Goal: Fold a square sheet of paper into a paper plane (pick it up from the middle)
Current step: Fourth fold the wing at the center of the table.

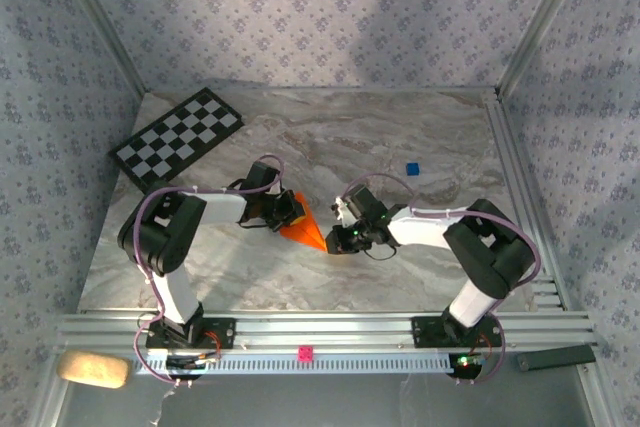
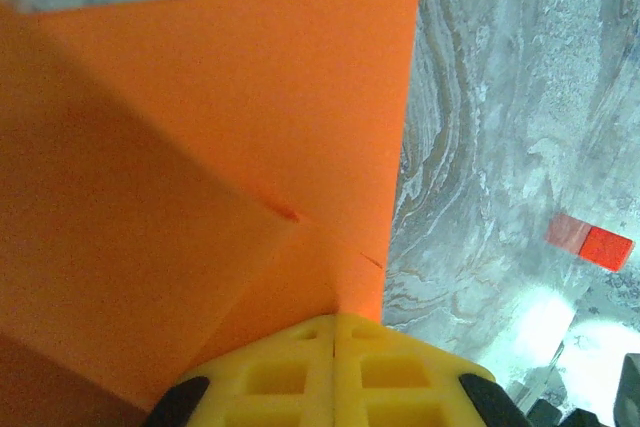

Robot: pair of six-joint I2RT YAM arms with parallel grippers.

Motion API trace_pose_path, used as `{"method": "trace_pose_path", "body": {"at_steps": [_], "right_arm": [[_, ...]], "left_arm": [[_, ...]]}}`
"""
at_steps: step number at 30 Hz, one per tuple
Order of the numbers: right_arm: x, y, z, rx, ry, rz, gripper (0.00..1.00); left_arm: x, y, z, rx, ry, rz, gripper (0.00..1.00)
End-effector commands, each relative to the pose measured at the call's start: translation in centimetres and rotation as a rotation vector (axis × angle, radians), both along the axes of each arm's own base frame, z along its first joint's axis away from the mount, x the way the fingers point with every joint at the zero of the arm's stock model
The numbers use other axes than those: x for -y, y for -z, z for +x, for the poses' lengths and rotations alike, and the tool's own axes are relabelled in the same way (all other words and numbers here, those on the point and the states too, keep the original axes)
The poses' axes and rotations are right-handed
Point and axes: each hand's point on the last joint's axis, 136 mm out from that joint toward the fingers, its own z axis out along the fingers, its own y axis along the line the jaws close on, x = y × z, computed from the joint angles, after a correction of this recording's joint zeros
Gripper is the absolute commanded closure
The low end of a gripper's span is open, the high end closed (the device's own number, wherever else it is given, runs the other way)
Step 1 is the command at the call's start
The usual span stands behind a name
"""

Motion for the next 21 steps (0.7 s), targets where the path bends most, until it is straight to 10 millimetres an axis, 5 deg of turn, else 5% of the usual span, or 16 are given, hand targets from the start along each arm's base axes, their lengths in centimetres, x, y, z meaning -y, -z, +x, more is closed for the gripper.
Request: {"method": "trace_pose_path", "body": {"at_steps": [1,6,13,21], "right_arm": [[0.6,-2.1,0.7,0.028,0.052,0.028,0.83],[-2.2,-4.4,0.9,0.011,-0.043,0.138,0.86],[-5.9,-3.7,1.0,-0.027,-0.12,0.151,0.91],[-4.5,0.0,1.6,-0.076,-0.059,0.042,0.92]], "left_arm": [[-1.7,2.4,-0.8,-0.053,-0.018,0.088,0.94],[-1.7,2.5,-0.8,-0.053,-0.015,0.092,0.94],[-1.6,2.4,-0.7,-0.05,-0.011,0.091,0.94],[-1.6,2.3,-0.7,-0.051,-0.011,0.087,0.94]]}}
